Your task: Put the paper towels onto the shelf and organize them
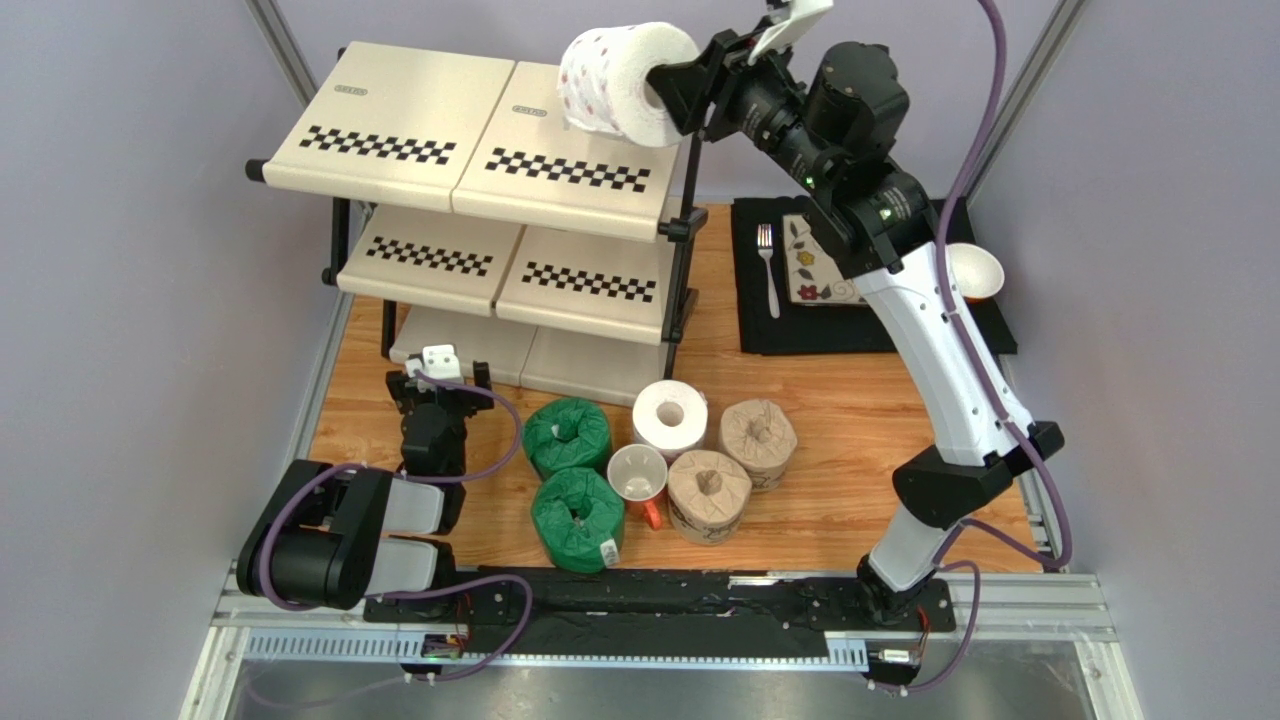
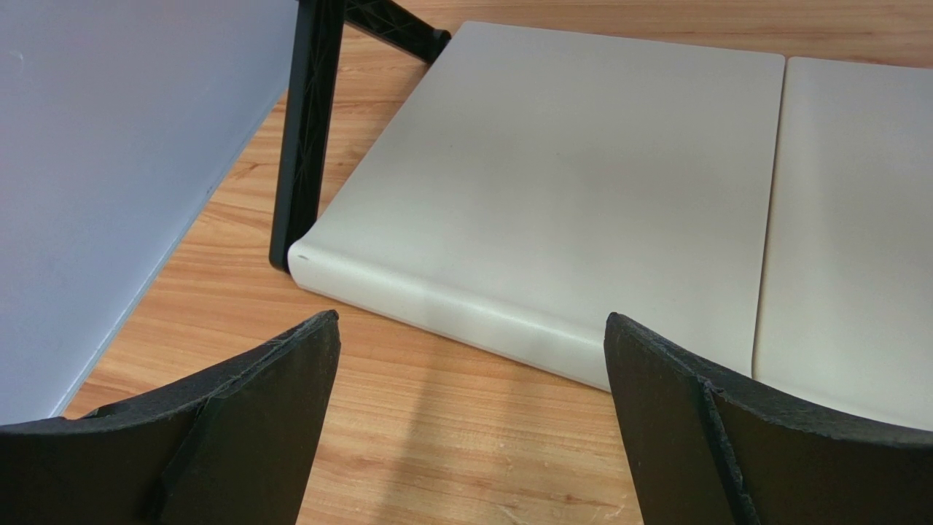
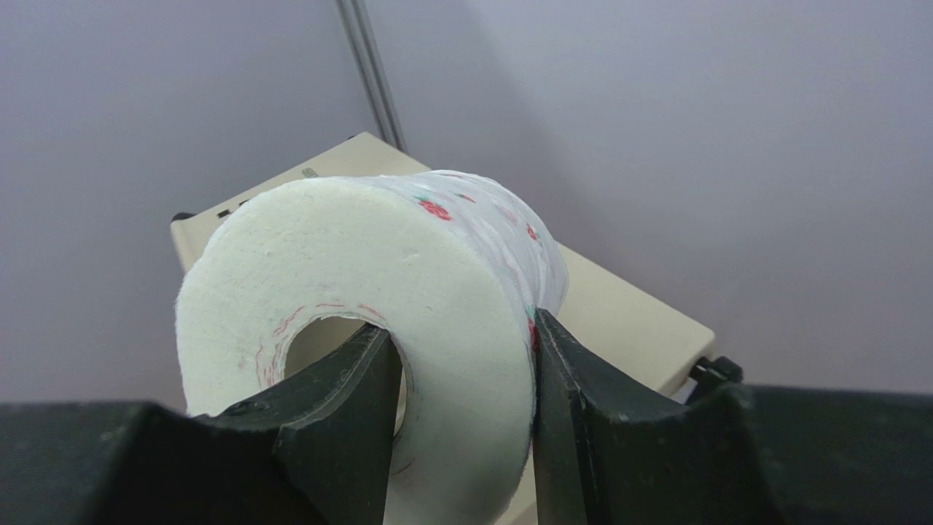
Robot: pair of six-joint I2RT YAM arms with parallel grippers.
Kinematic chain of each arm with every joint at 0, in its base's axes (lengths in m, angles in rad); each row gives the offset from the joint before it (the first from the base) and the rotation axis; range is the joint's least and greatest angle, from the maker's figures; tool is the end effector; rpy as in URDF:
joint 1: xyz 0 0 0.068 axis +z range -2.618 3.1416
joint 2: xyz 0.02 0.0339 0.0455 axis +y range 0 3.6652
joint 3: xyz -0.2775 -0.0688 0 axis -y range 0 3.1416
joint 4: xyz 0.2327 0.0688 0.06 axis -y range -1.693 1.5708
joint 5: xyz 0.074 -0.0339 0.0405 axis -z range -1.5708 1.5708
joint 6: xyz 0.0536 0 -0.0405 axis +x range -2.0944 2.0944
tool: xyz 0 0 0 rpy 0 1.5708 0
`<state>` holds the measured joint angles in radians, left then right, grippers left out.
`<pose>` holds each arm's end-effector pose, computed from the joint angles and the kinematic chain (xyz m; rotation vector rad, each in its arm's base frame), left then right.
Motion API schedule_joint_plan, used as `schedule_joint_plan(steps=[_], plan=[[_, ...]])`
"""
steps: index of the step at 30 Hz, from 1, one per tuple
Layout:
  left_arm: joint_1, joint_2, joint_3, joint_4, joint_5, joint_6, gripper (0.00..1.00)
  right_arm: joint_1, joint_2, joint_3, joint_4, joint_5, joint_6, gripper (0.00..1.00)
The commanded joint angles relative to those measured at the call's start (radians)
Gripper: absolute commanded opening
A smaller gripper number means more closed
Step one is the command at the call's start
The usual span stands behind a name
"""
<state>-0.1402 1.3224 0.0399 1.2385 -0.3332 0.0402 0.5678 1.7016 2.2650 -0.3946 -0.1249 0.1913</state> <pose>0.2005 -0.0106 0.1710 -0.1120 1.6118 0.1916 0.2883 0.1918 0.5850 -0.3737 1.3922 0.7146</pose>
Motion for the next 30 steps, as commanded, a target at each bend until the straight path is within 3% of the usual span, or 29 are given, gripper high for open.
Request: schedule_joint_plan(steps=[1, 17, 30], plan=[[0.005, -0.014, -0.250, 0.030, 0.010, -0.003, 0.99, 0.043, 0.007, 0.083, 0.097, -0.071, -0.033, 0.24], [0.005, -0.014, -0.250, 0.030, 0.011, -0.003, 0.99, 0.107, 0.099, 0.139, 0.062, 0.027, -0.082, 0.25], [0.005, -0.014, -0.250, 0.030, 0.010, -0.003, 0.99, 0.109, 0.095, 0.116, 0.076, 0.014, -0.081, 0.61]])
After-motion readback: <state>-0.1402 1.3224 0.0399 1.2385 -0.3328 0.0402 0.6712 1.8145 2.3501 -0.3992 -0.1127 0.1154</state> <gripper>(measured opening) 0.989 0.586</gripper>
